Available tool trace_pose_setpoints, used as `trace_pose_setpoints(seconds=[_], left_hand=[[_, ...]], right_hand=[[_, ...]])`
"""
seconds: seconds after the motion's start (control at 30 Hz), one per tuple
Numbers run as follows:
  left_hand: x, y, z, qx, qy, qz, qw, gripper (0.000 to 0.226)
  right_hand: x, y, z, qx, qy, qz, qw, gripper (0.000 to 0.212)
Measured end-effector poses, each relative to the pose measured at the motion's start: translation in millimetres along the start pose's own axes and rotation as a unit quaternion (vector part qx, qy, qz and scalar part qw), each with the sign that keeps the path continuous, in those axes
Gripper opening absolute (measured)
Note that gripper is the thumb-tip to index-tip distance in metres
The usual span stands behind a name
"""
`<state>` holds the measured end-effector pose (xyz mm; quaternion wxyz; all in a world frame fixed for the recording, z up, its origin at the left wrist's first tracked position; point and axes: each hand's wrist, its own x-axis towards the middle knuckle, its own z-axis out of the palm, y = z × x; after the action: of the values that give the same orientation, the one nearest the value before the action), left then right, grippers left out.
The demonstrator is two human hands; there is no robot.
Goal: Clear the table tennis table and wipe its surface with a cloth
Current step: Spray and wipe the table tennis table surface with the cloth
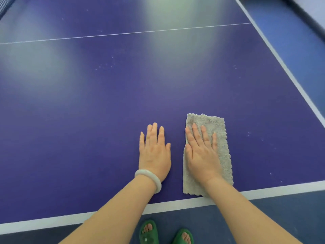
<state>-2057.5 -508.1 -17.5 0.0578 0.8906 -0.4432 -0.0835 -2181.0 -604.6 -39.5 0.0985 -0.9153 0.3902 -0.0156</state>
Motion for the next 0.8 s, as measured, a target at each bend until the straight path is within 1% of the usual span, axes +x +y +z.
trace_pose_setpoints(seconds=[0.1,0.23,0.3,0.33,0.37,0.43,0.5,0.53,0.57,0.67,0.73,0.8], left_hand=[[10.7,39.1,14.2,0.032,-0.037,0.003,0.999,0.065],[10.1,46.8,23.6,0.046,-0.022,-0.021,0.998,0.067],[10.5,47.2,22.7,0.037,-0.024,-0.025,0.999,0.066],[10.8,48.1,22.0,0.034,-0.027,-0.026,0.999,0.065],[10.8,48.6,22.1,0.034,-0.028,-0.026,0.999,0.064],[11.0,48.6,23.1,0.030,-0.026,-0.022,0.999,0.064],[11.4,47.6,26.1,0.024,-0.020,-0.023,0.999,0.062],[11.6,47.5,26.7,0.025,-0.015,-0.023,0.999,0.061],[11.9,47.4,27.2,0.026,-0.010,-0.024,0.999,0.062],[11.7,46.3,29.3,0.034,-0.007,-0.024,0.999,0.069],[12.1,46.1,29.8,0.034,-0.002,-0.023,0.999,0.067],[12.5,47.6,29.5,0.038,0.000,-0.022,0.999,0.061]], right_hand=[[-5.1,9.5,-2.4,0.017,-0.001,-0.023,1.000,0.057],[-27.0,55.5,-8.6,-0.018,-0.011,-0.072,0.997,0.055],[-28.2,89.1,-15.6,-0.033,-0.017,-0.073,0.997,0.055],[-23.0,106.7,-19.5,-0.038,-0.017,-0.055,0.998,0.056],[-13.9,122.9,-23.0,-0.037,-0.017,-0.020,0.999,0.058],[8.6,141.4,-27.7,-0.022,-0.017,0.086,0.996,0.062],[26.5,130.4,-25.2,-0.013,-0.005,0.177,0.984,0.066],[30.3,113.9,-23.3,-0.012,0.002,0.188,0.982,0.067],[28.5,93.7,-20.1,-0.014,0.010,0.165,0.986,0.067],[-5.2,43.7,-11.3,-0.026,-0.009,0.015,0.999,0.059],[-34.8,45.7,-12.9,-0.027,-0.022,-0.054,0.998,0.056],[-52.1,73.6,-20.4,-0.027,-0.030,-0.074,0.996,0.055]])
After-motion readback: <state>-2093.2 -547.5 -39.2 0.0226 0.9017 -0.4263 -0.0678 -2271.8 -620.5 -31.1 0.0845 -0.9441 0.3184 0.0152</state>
